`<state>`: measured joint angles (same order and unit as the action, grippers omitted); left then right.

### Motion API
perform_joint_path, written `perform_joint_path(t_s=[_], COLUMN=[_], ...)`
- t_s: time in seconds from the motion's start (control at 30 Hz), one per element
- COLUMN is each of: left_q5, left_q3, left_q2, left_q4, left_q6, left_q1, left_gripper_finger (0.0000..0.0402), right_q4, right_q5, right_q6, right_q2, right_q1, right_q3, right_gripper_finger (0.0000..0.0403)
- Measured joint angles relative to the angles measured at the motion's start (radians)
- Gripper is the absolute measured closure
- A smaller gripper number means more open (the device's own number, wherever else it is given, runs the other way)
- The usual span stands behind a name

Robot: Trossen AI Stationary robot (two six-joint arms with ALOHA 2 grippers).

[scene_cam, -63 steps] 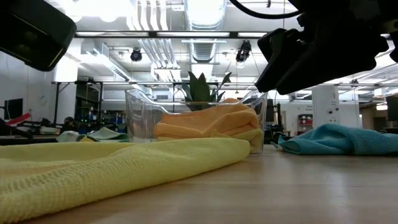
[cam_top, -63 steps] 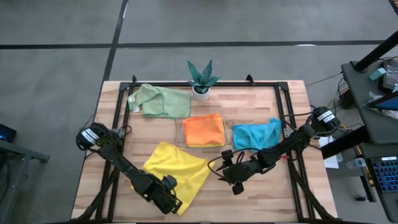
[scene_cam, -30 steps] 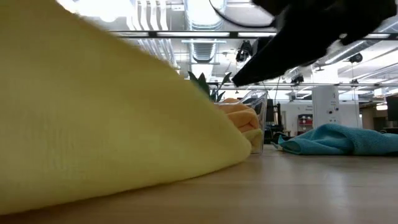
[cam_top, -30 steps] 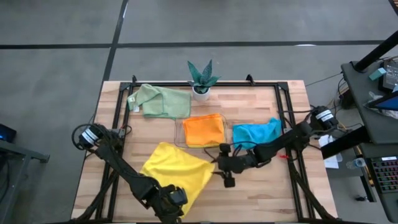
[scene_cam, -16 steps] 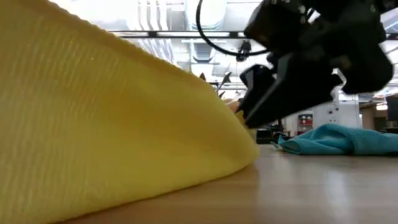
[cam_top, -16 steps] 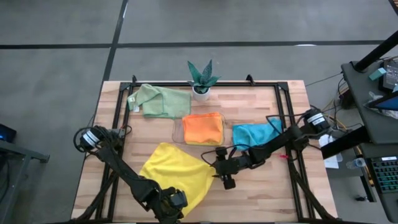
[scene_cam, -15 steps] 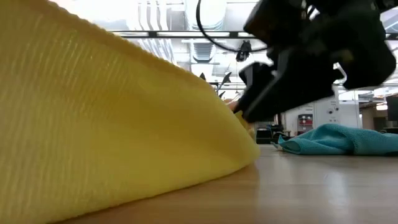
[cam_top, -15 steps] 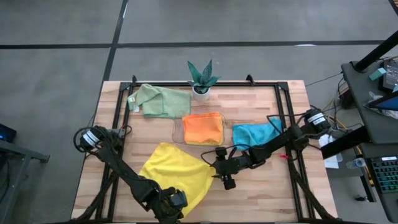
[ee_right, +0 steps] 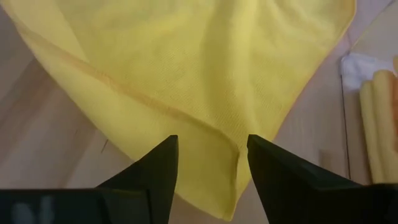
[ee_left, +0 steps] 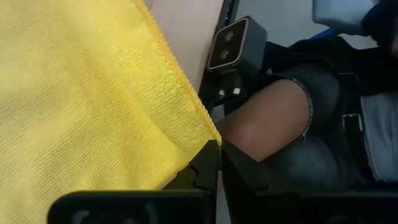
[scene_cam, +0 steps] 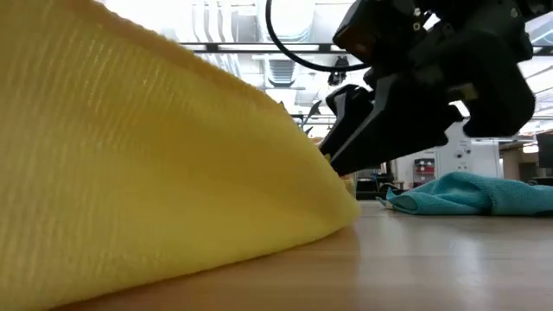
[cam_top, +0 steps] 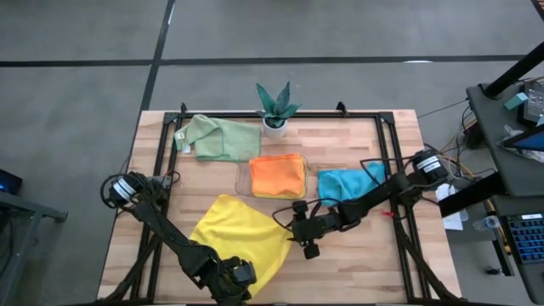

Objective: Fold microfiber towels
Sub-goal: Fold the yellow microfiber towel

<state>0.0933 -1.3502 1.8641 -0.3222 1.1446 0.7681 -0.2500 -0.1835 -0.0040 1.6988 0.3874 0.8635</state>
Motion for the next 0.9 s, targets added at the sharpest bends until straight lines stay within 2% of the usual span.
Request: perform_joint_path(t_s=[0.33, 0.4, 0.57, 0.6, 0.9], left_q5=[-0.003, -0.003, -0.003, -0.003, -0.004], left_q3=[0.0, 0.0, 0.0, 0.0, 0.002], left_q2=[0.0, 0.0, 0.0, 0.0, 0.0], left_q4=[0.008, 0.008, 0.007, 0.006, -0.011], left_q6=[0.0, 0.0, 0.0, 0.0, 0.002], left_q1=[0.009, 0.009, 0.01, 0.01, 0.013], left_gripper_finger=[0.0402, 0.0402, 0.0402, 0.0402, 0.0401], right_q4=[-0.053, -0.045, -0.04, -0.038, -0.017], right_q5=[-0.003, -0.002, 0.0, 0.0, 0.002], right_q6=[-0.038, -0.041, -0.048, -0.05, -0.054], right_q2=[0.015, 0.015, 0.015, 0.015, -0.001], right_q1=[0.0, 0.0, 0.001, 0.001, 0.009], right_q3=[0.0, 0.0, 0.0, 0.0, 0.0], right_gripper_finger=[0.023, 0.0258, 0.037, 0.0382, 0.0394])
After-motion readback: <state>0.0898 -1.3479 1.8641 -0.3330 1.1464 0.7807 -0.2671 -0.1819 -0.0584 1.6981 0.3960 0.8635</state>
